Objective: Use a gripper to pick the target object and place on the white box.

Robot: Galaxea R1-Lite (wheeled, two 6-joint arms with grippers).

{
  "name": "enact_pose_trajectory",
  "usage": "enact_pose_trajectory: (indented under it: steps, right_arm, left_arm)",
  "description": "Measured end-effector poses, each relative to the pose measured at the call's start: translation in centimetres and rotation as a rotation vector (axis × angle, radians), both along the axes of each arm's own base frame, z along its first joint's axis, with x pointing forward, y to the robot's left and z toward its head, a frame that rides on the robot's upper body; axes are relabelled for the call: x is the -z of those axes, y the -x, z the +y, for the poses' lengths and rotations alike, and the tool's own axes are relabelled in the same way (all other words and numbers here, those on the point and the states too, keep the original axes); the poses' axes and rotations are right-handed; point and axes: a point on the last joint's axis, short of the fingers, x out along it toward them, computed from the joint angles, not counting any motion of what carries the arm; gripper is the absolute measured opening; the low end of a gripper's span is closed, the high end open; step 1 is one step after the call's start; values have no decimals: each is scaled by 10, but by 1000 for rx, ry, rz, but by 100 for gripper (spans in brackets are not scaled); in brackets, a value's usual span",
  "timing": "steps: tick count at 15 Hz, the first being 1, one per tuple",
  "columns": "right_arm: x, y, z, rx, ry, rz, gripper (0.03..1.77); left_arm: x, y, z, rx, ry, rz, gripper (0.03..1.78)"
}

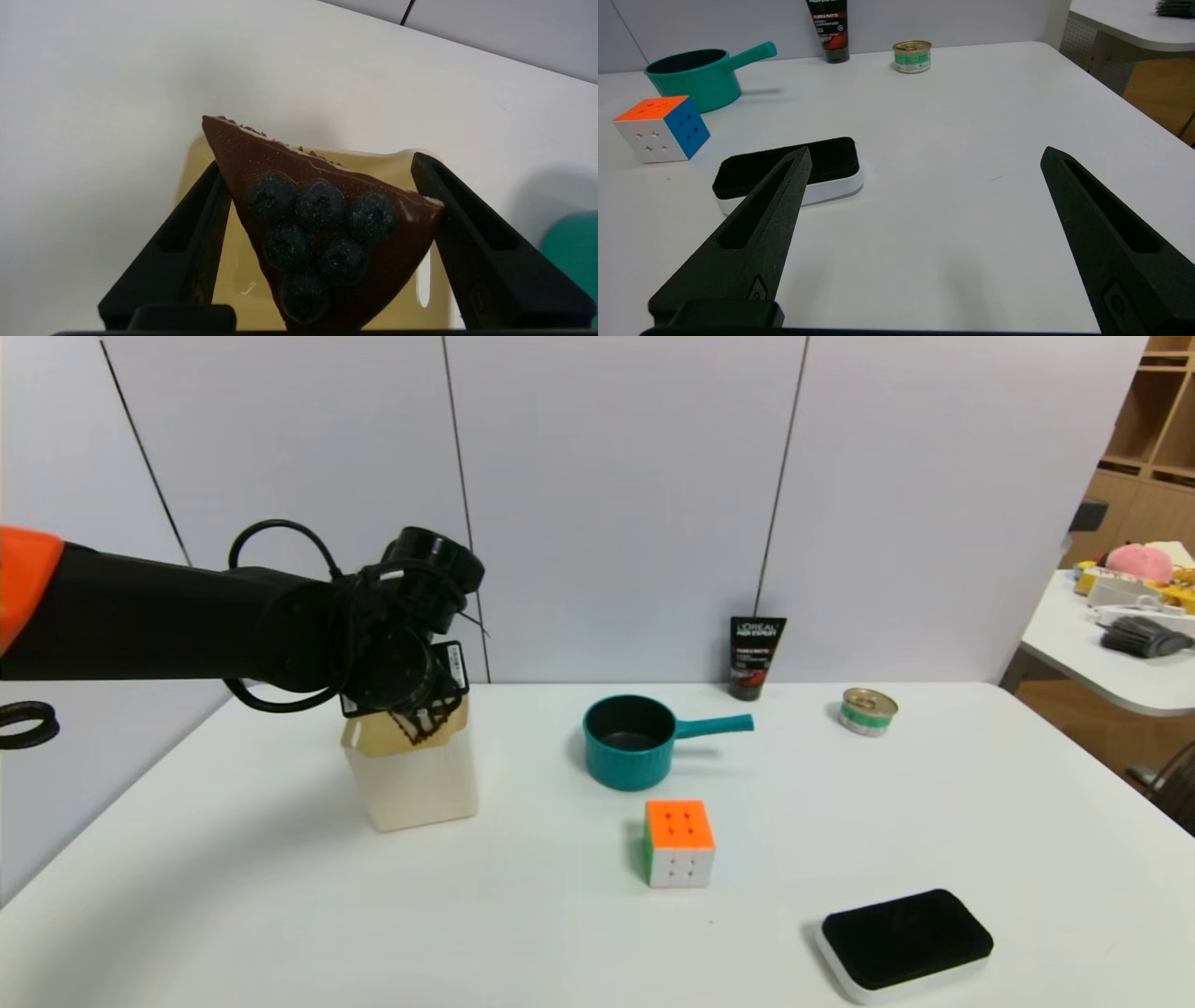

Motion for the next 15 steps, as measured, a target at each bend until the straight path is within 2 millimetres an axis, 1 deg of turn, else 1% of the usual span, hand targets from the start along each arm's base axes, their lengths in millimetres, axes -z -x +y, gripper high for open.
enact_pose_trajectory:
  steps: [4, 8, 10, 12, 15]
  right_arm:
    - [0, 0, 0, 0, 0, 0, 170]
    - [0, 0, 0, 0, 0, 0, 170]
    - [0, 0, 0, 0, 0, 0, 170]
    - [0, 0, 0, 0, 0, 0, 170]
    - [0, 0, 0, 0, 0, 0, 170]
  left_arm:
    - [-3, 2, 1, -1, 2, -6, 149]
    - [-9, 5, 3, 3, 6, -19, 157]
    - [-20, 11, 5, 14, 8, -39, 161]
    - [-36, 21, 11, 37, -8, -66, 163]
    - [-67, 49, 31, 63, -54, -109, 165]
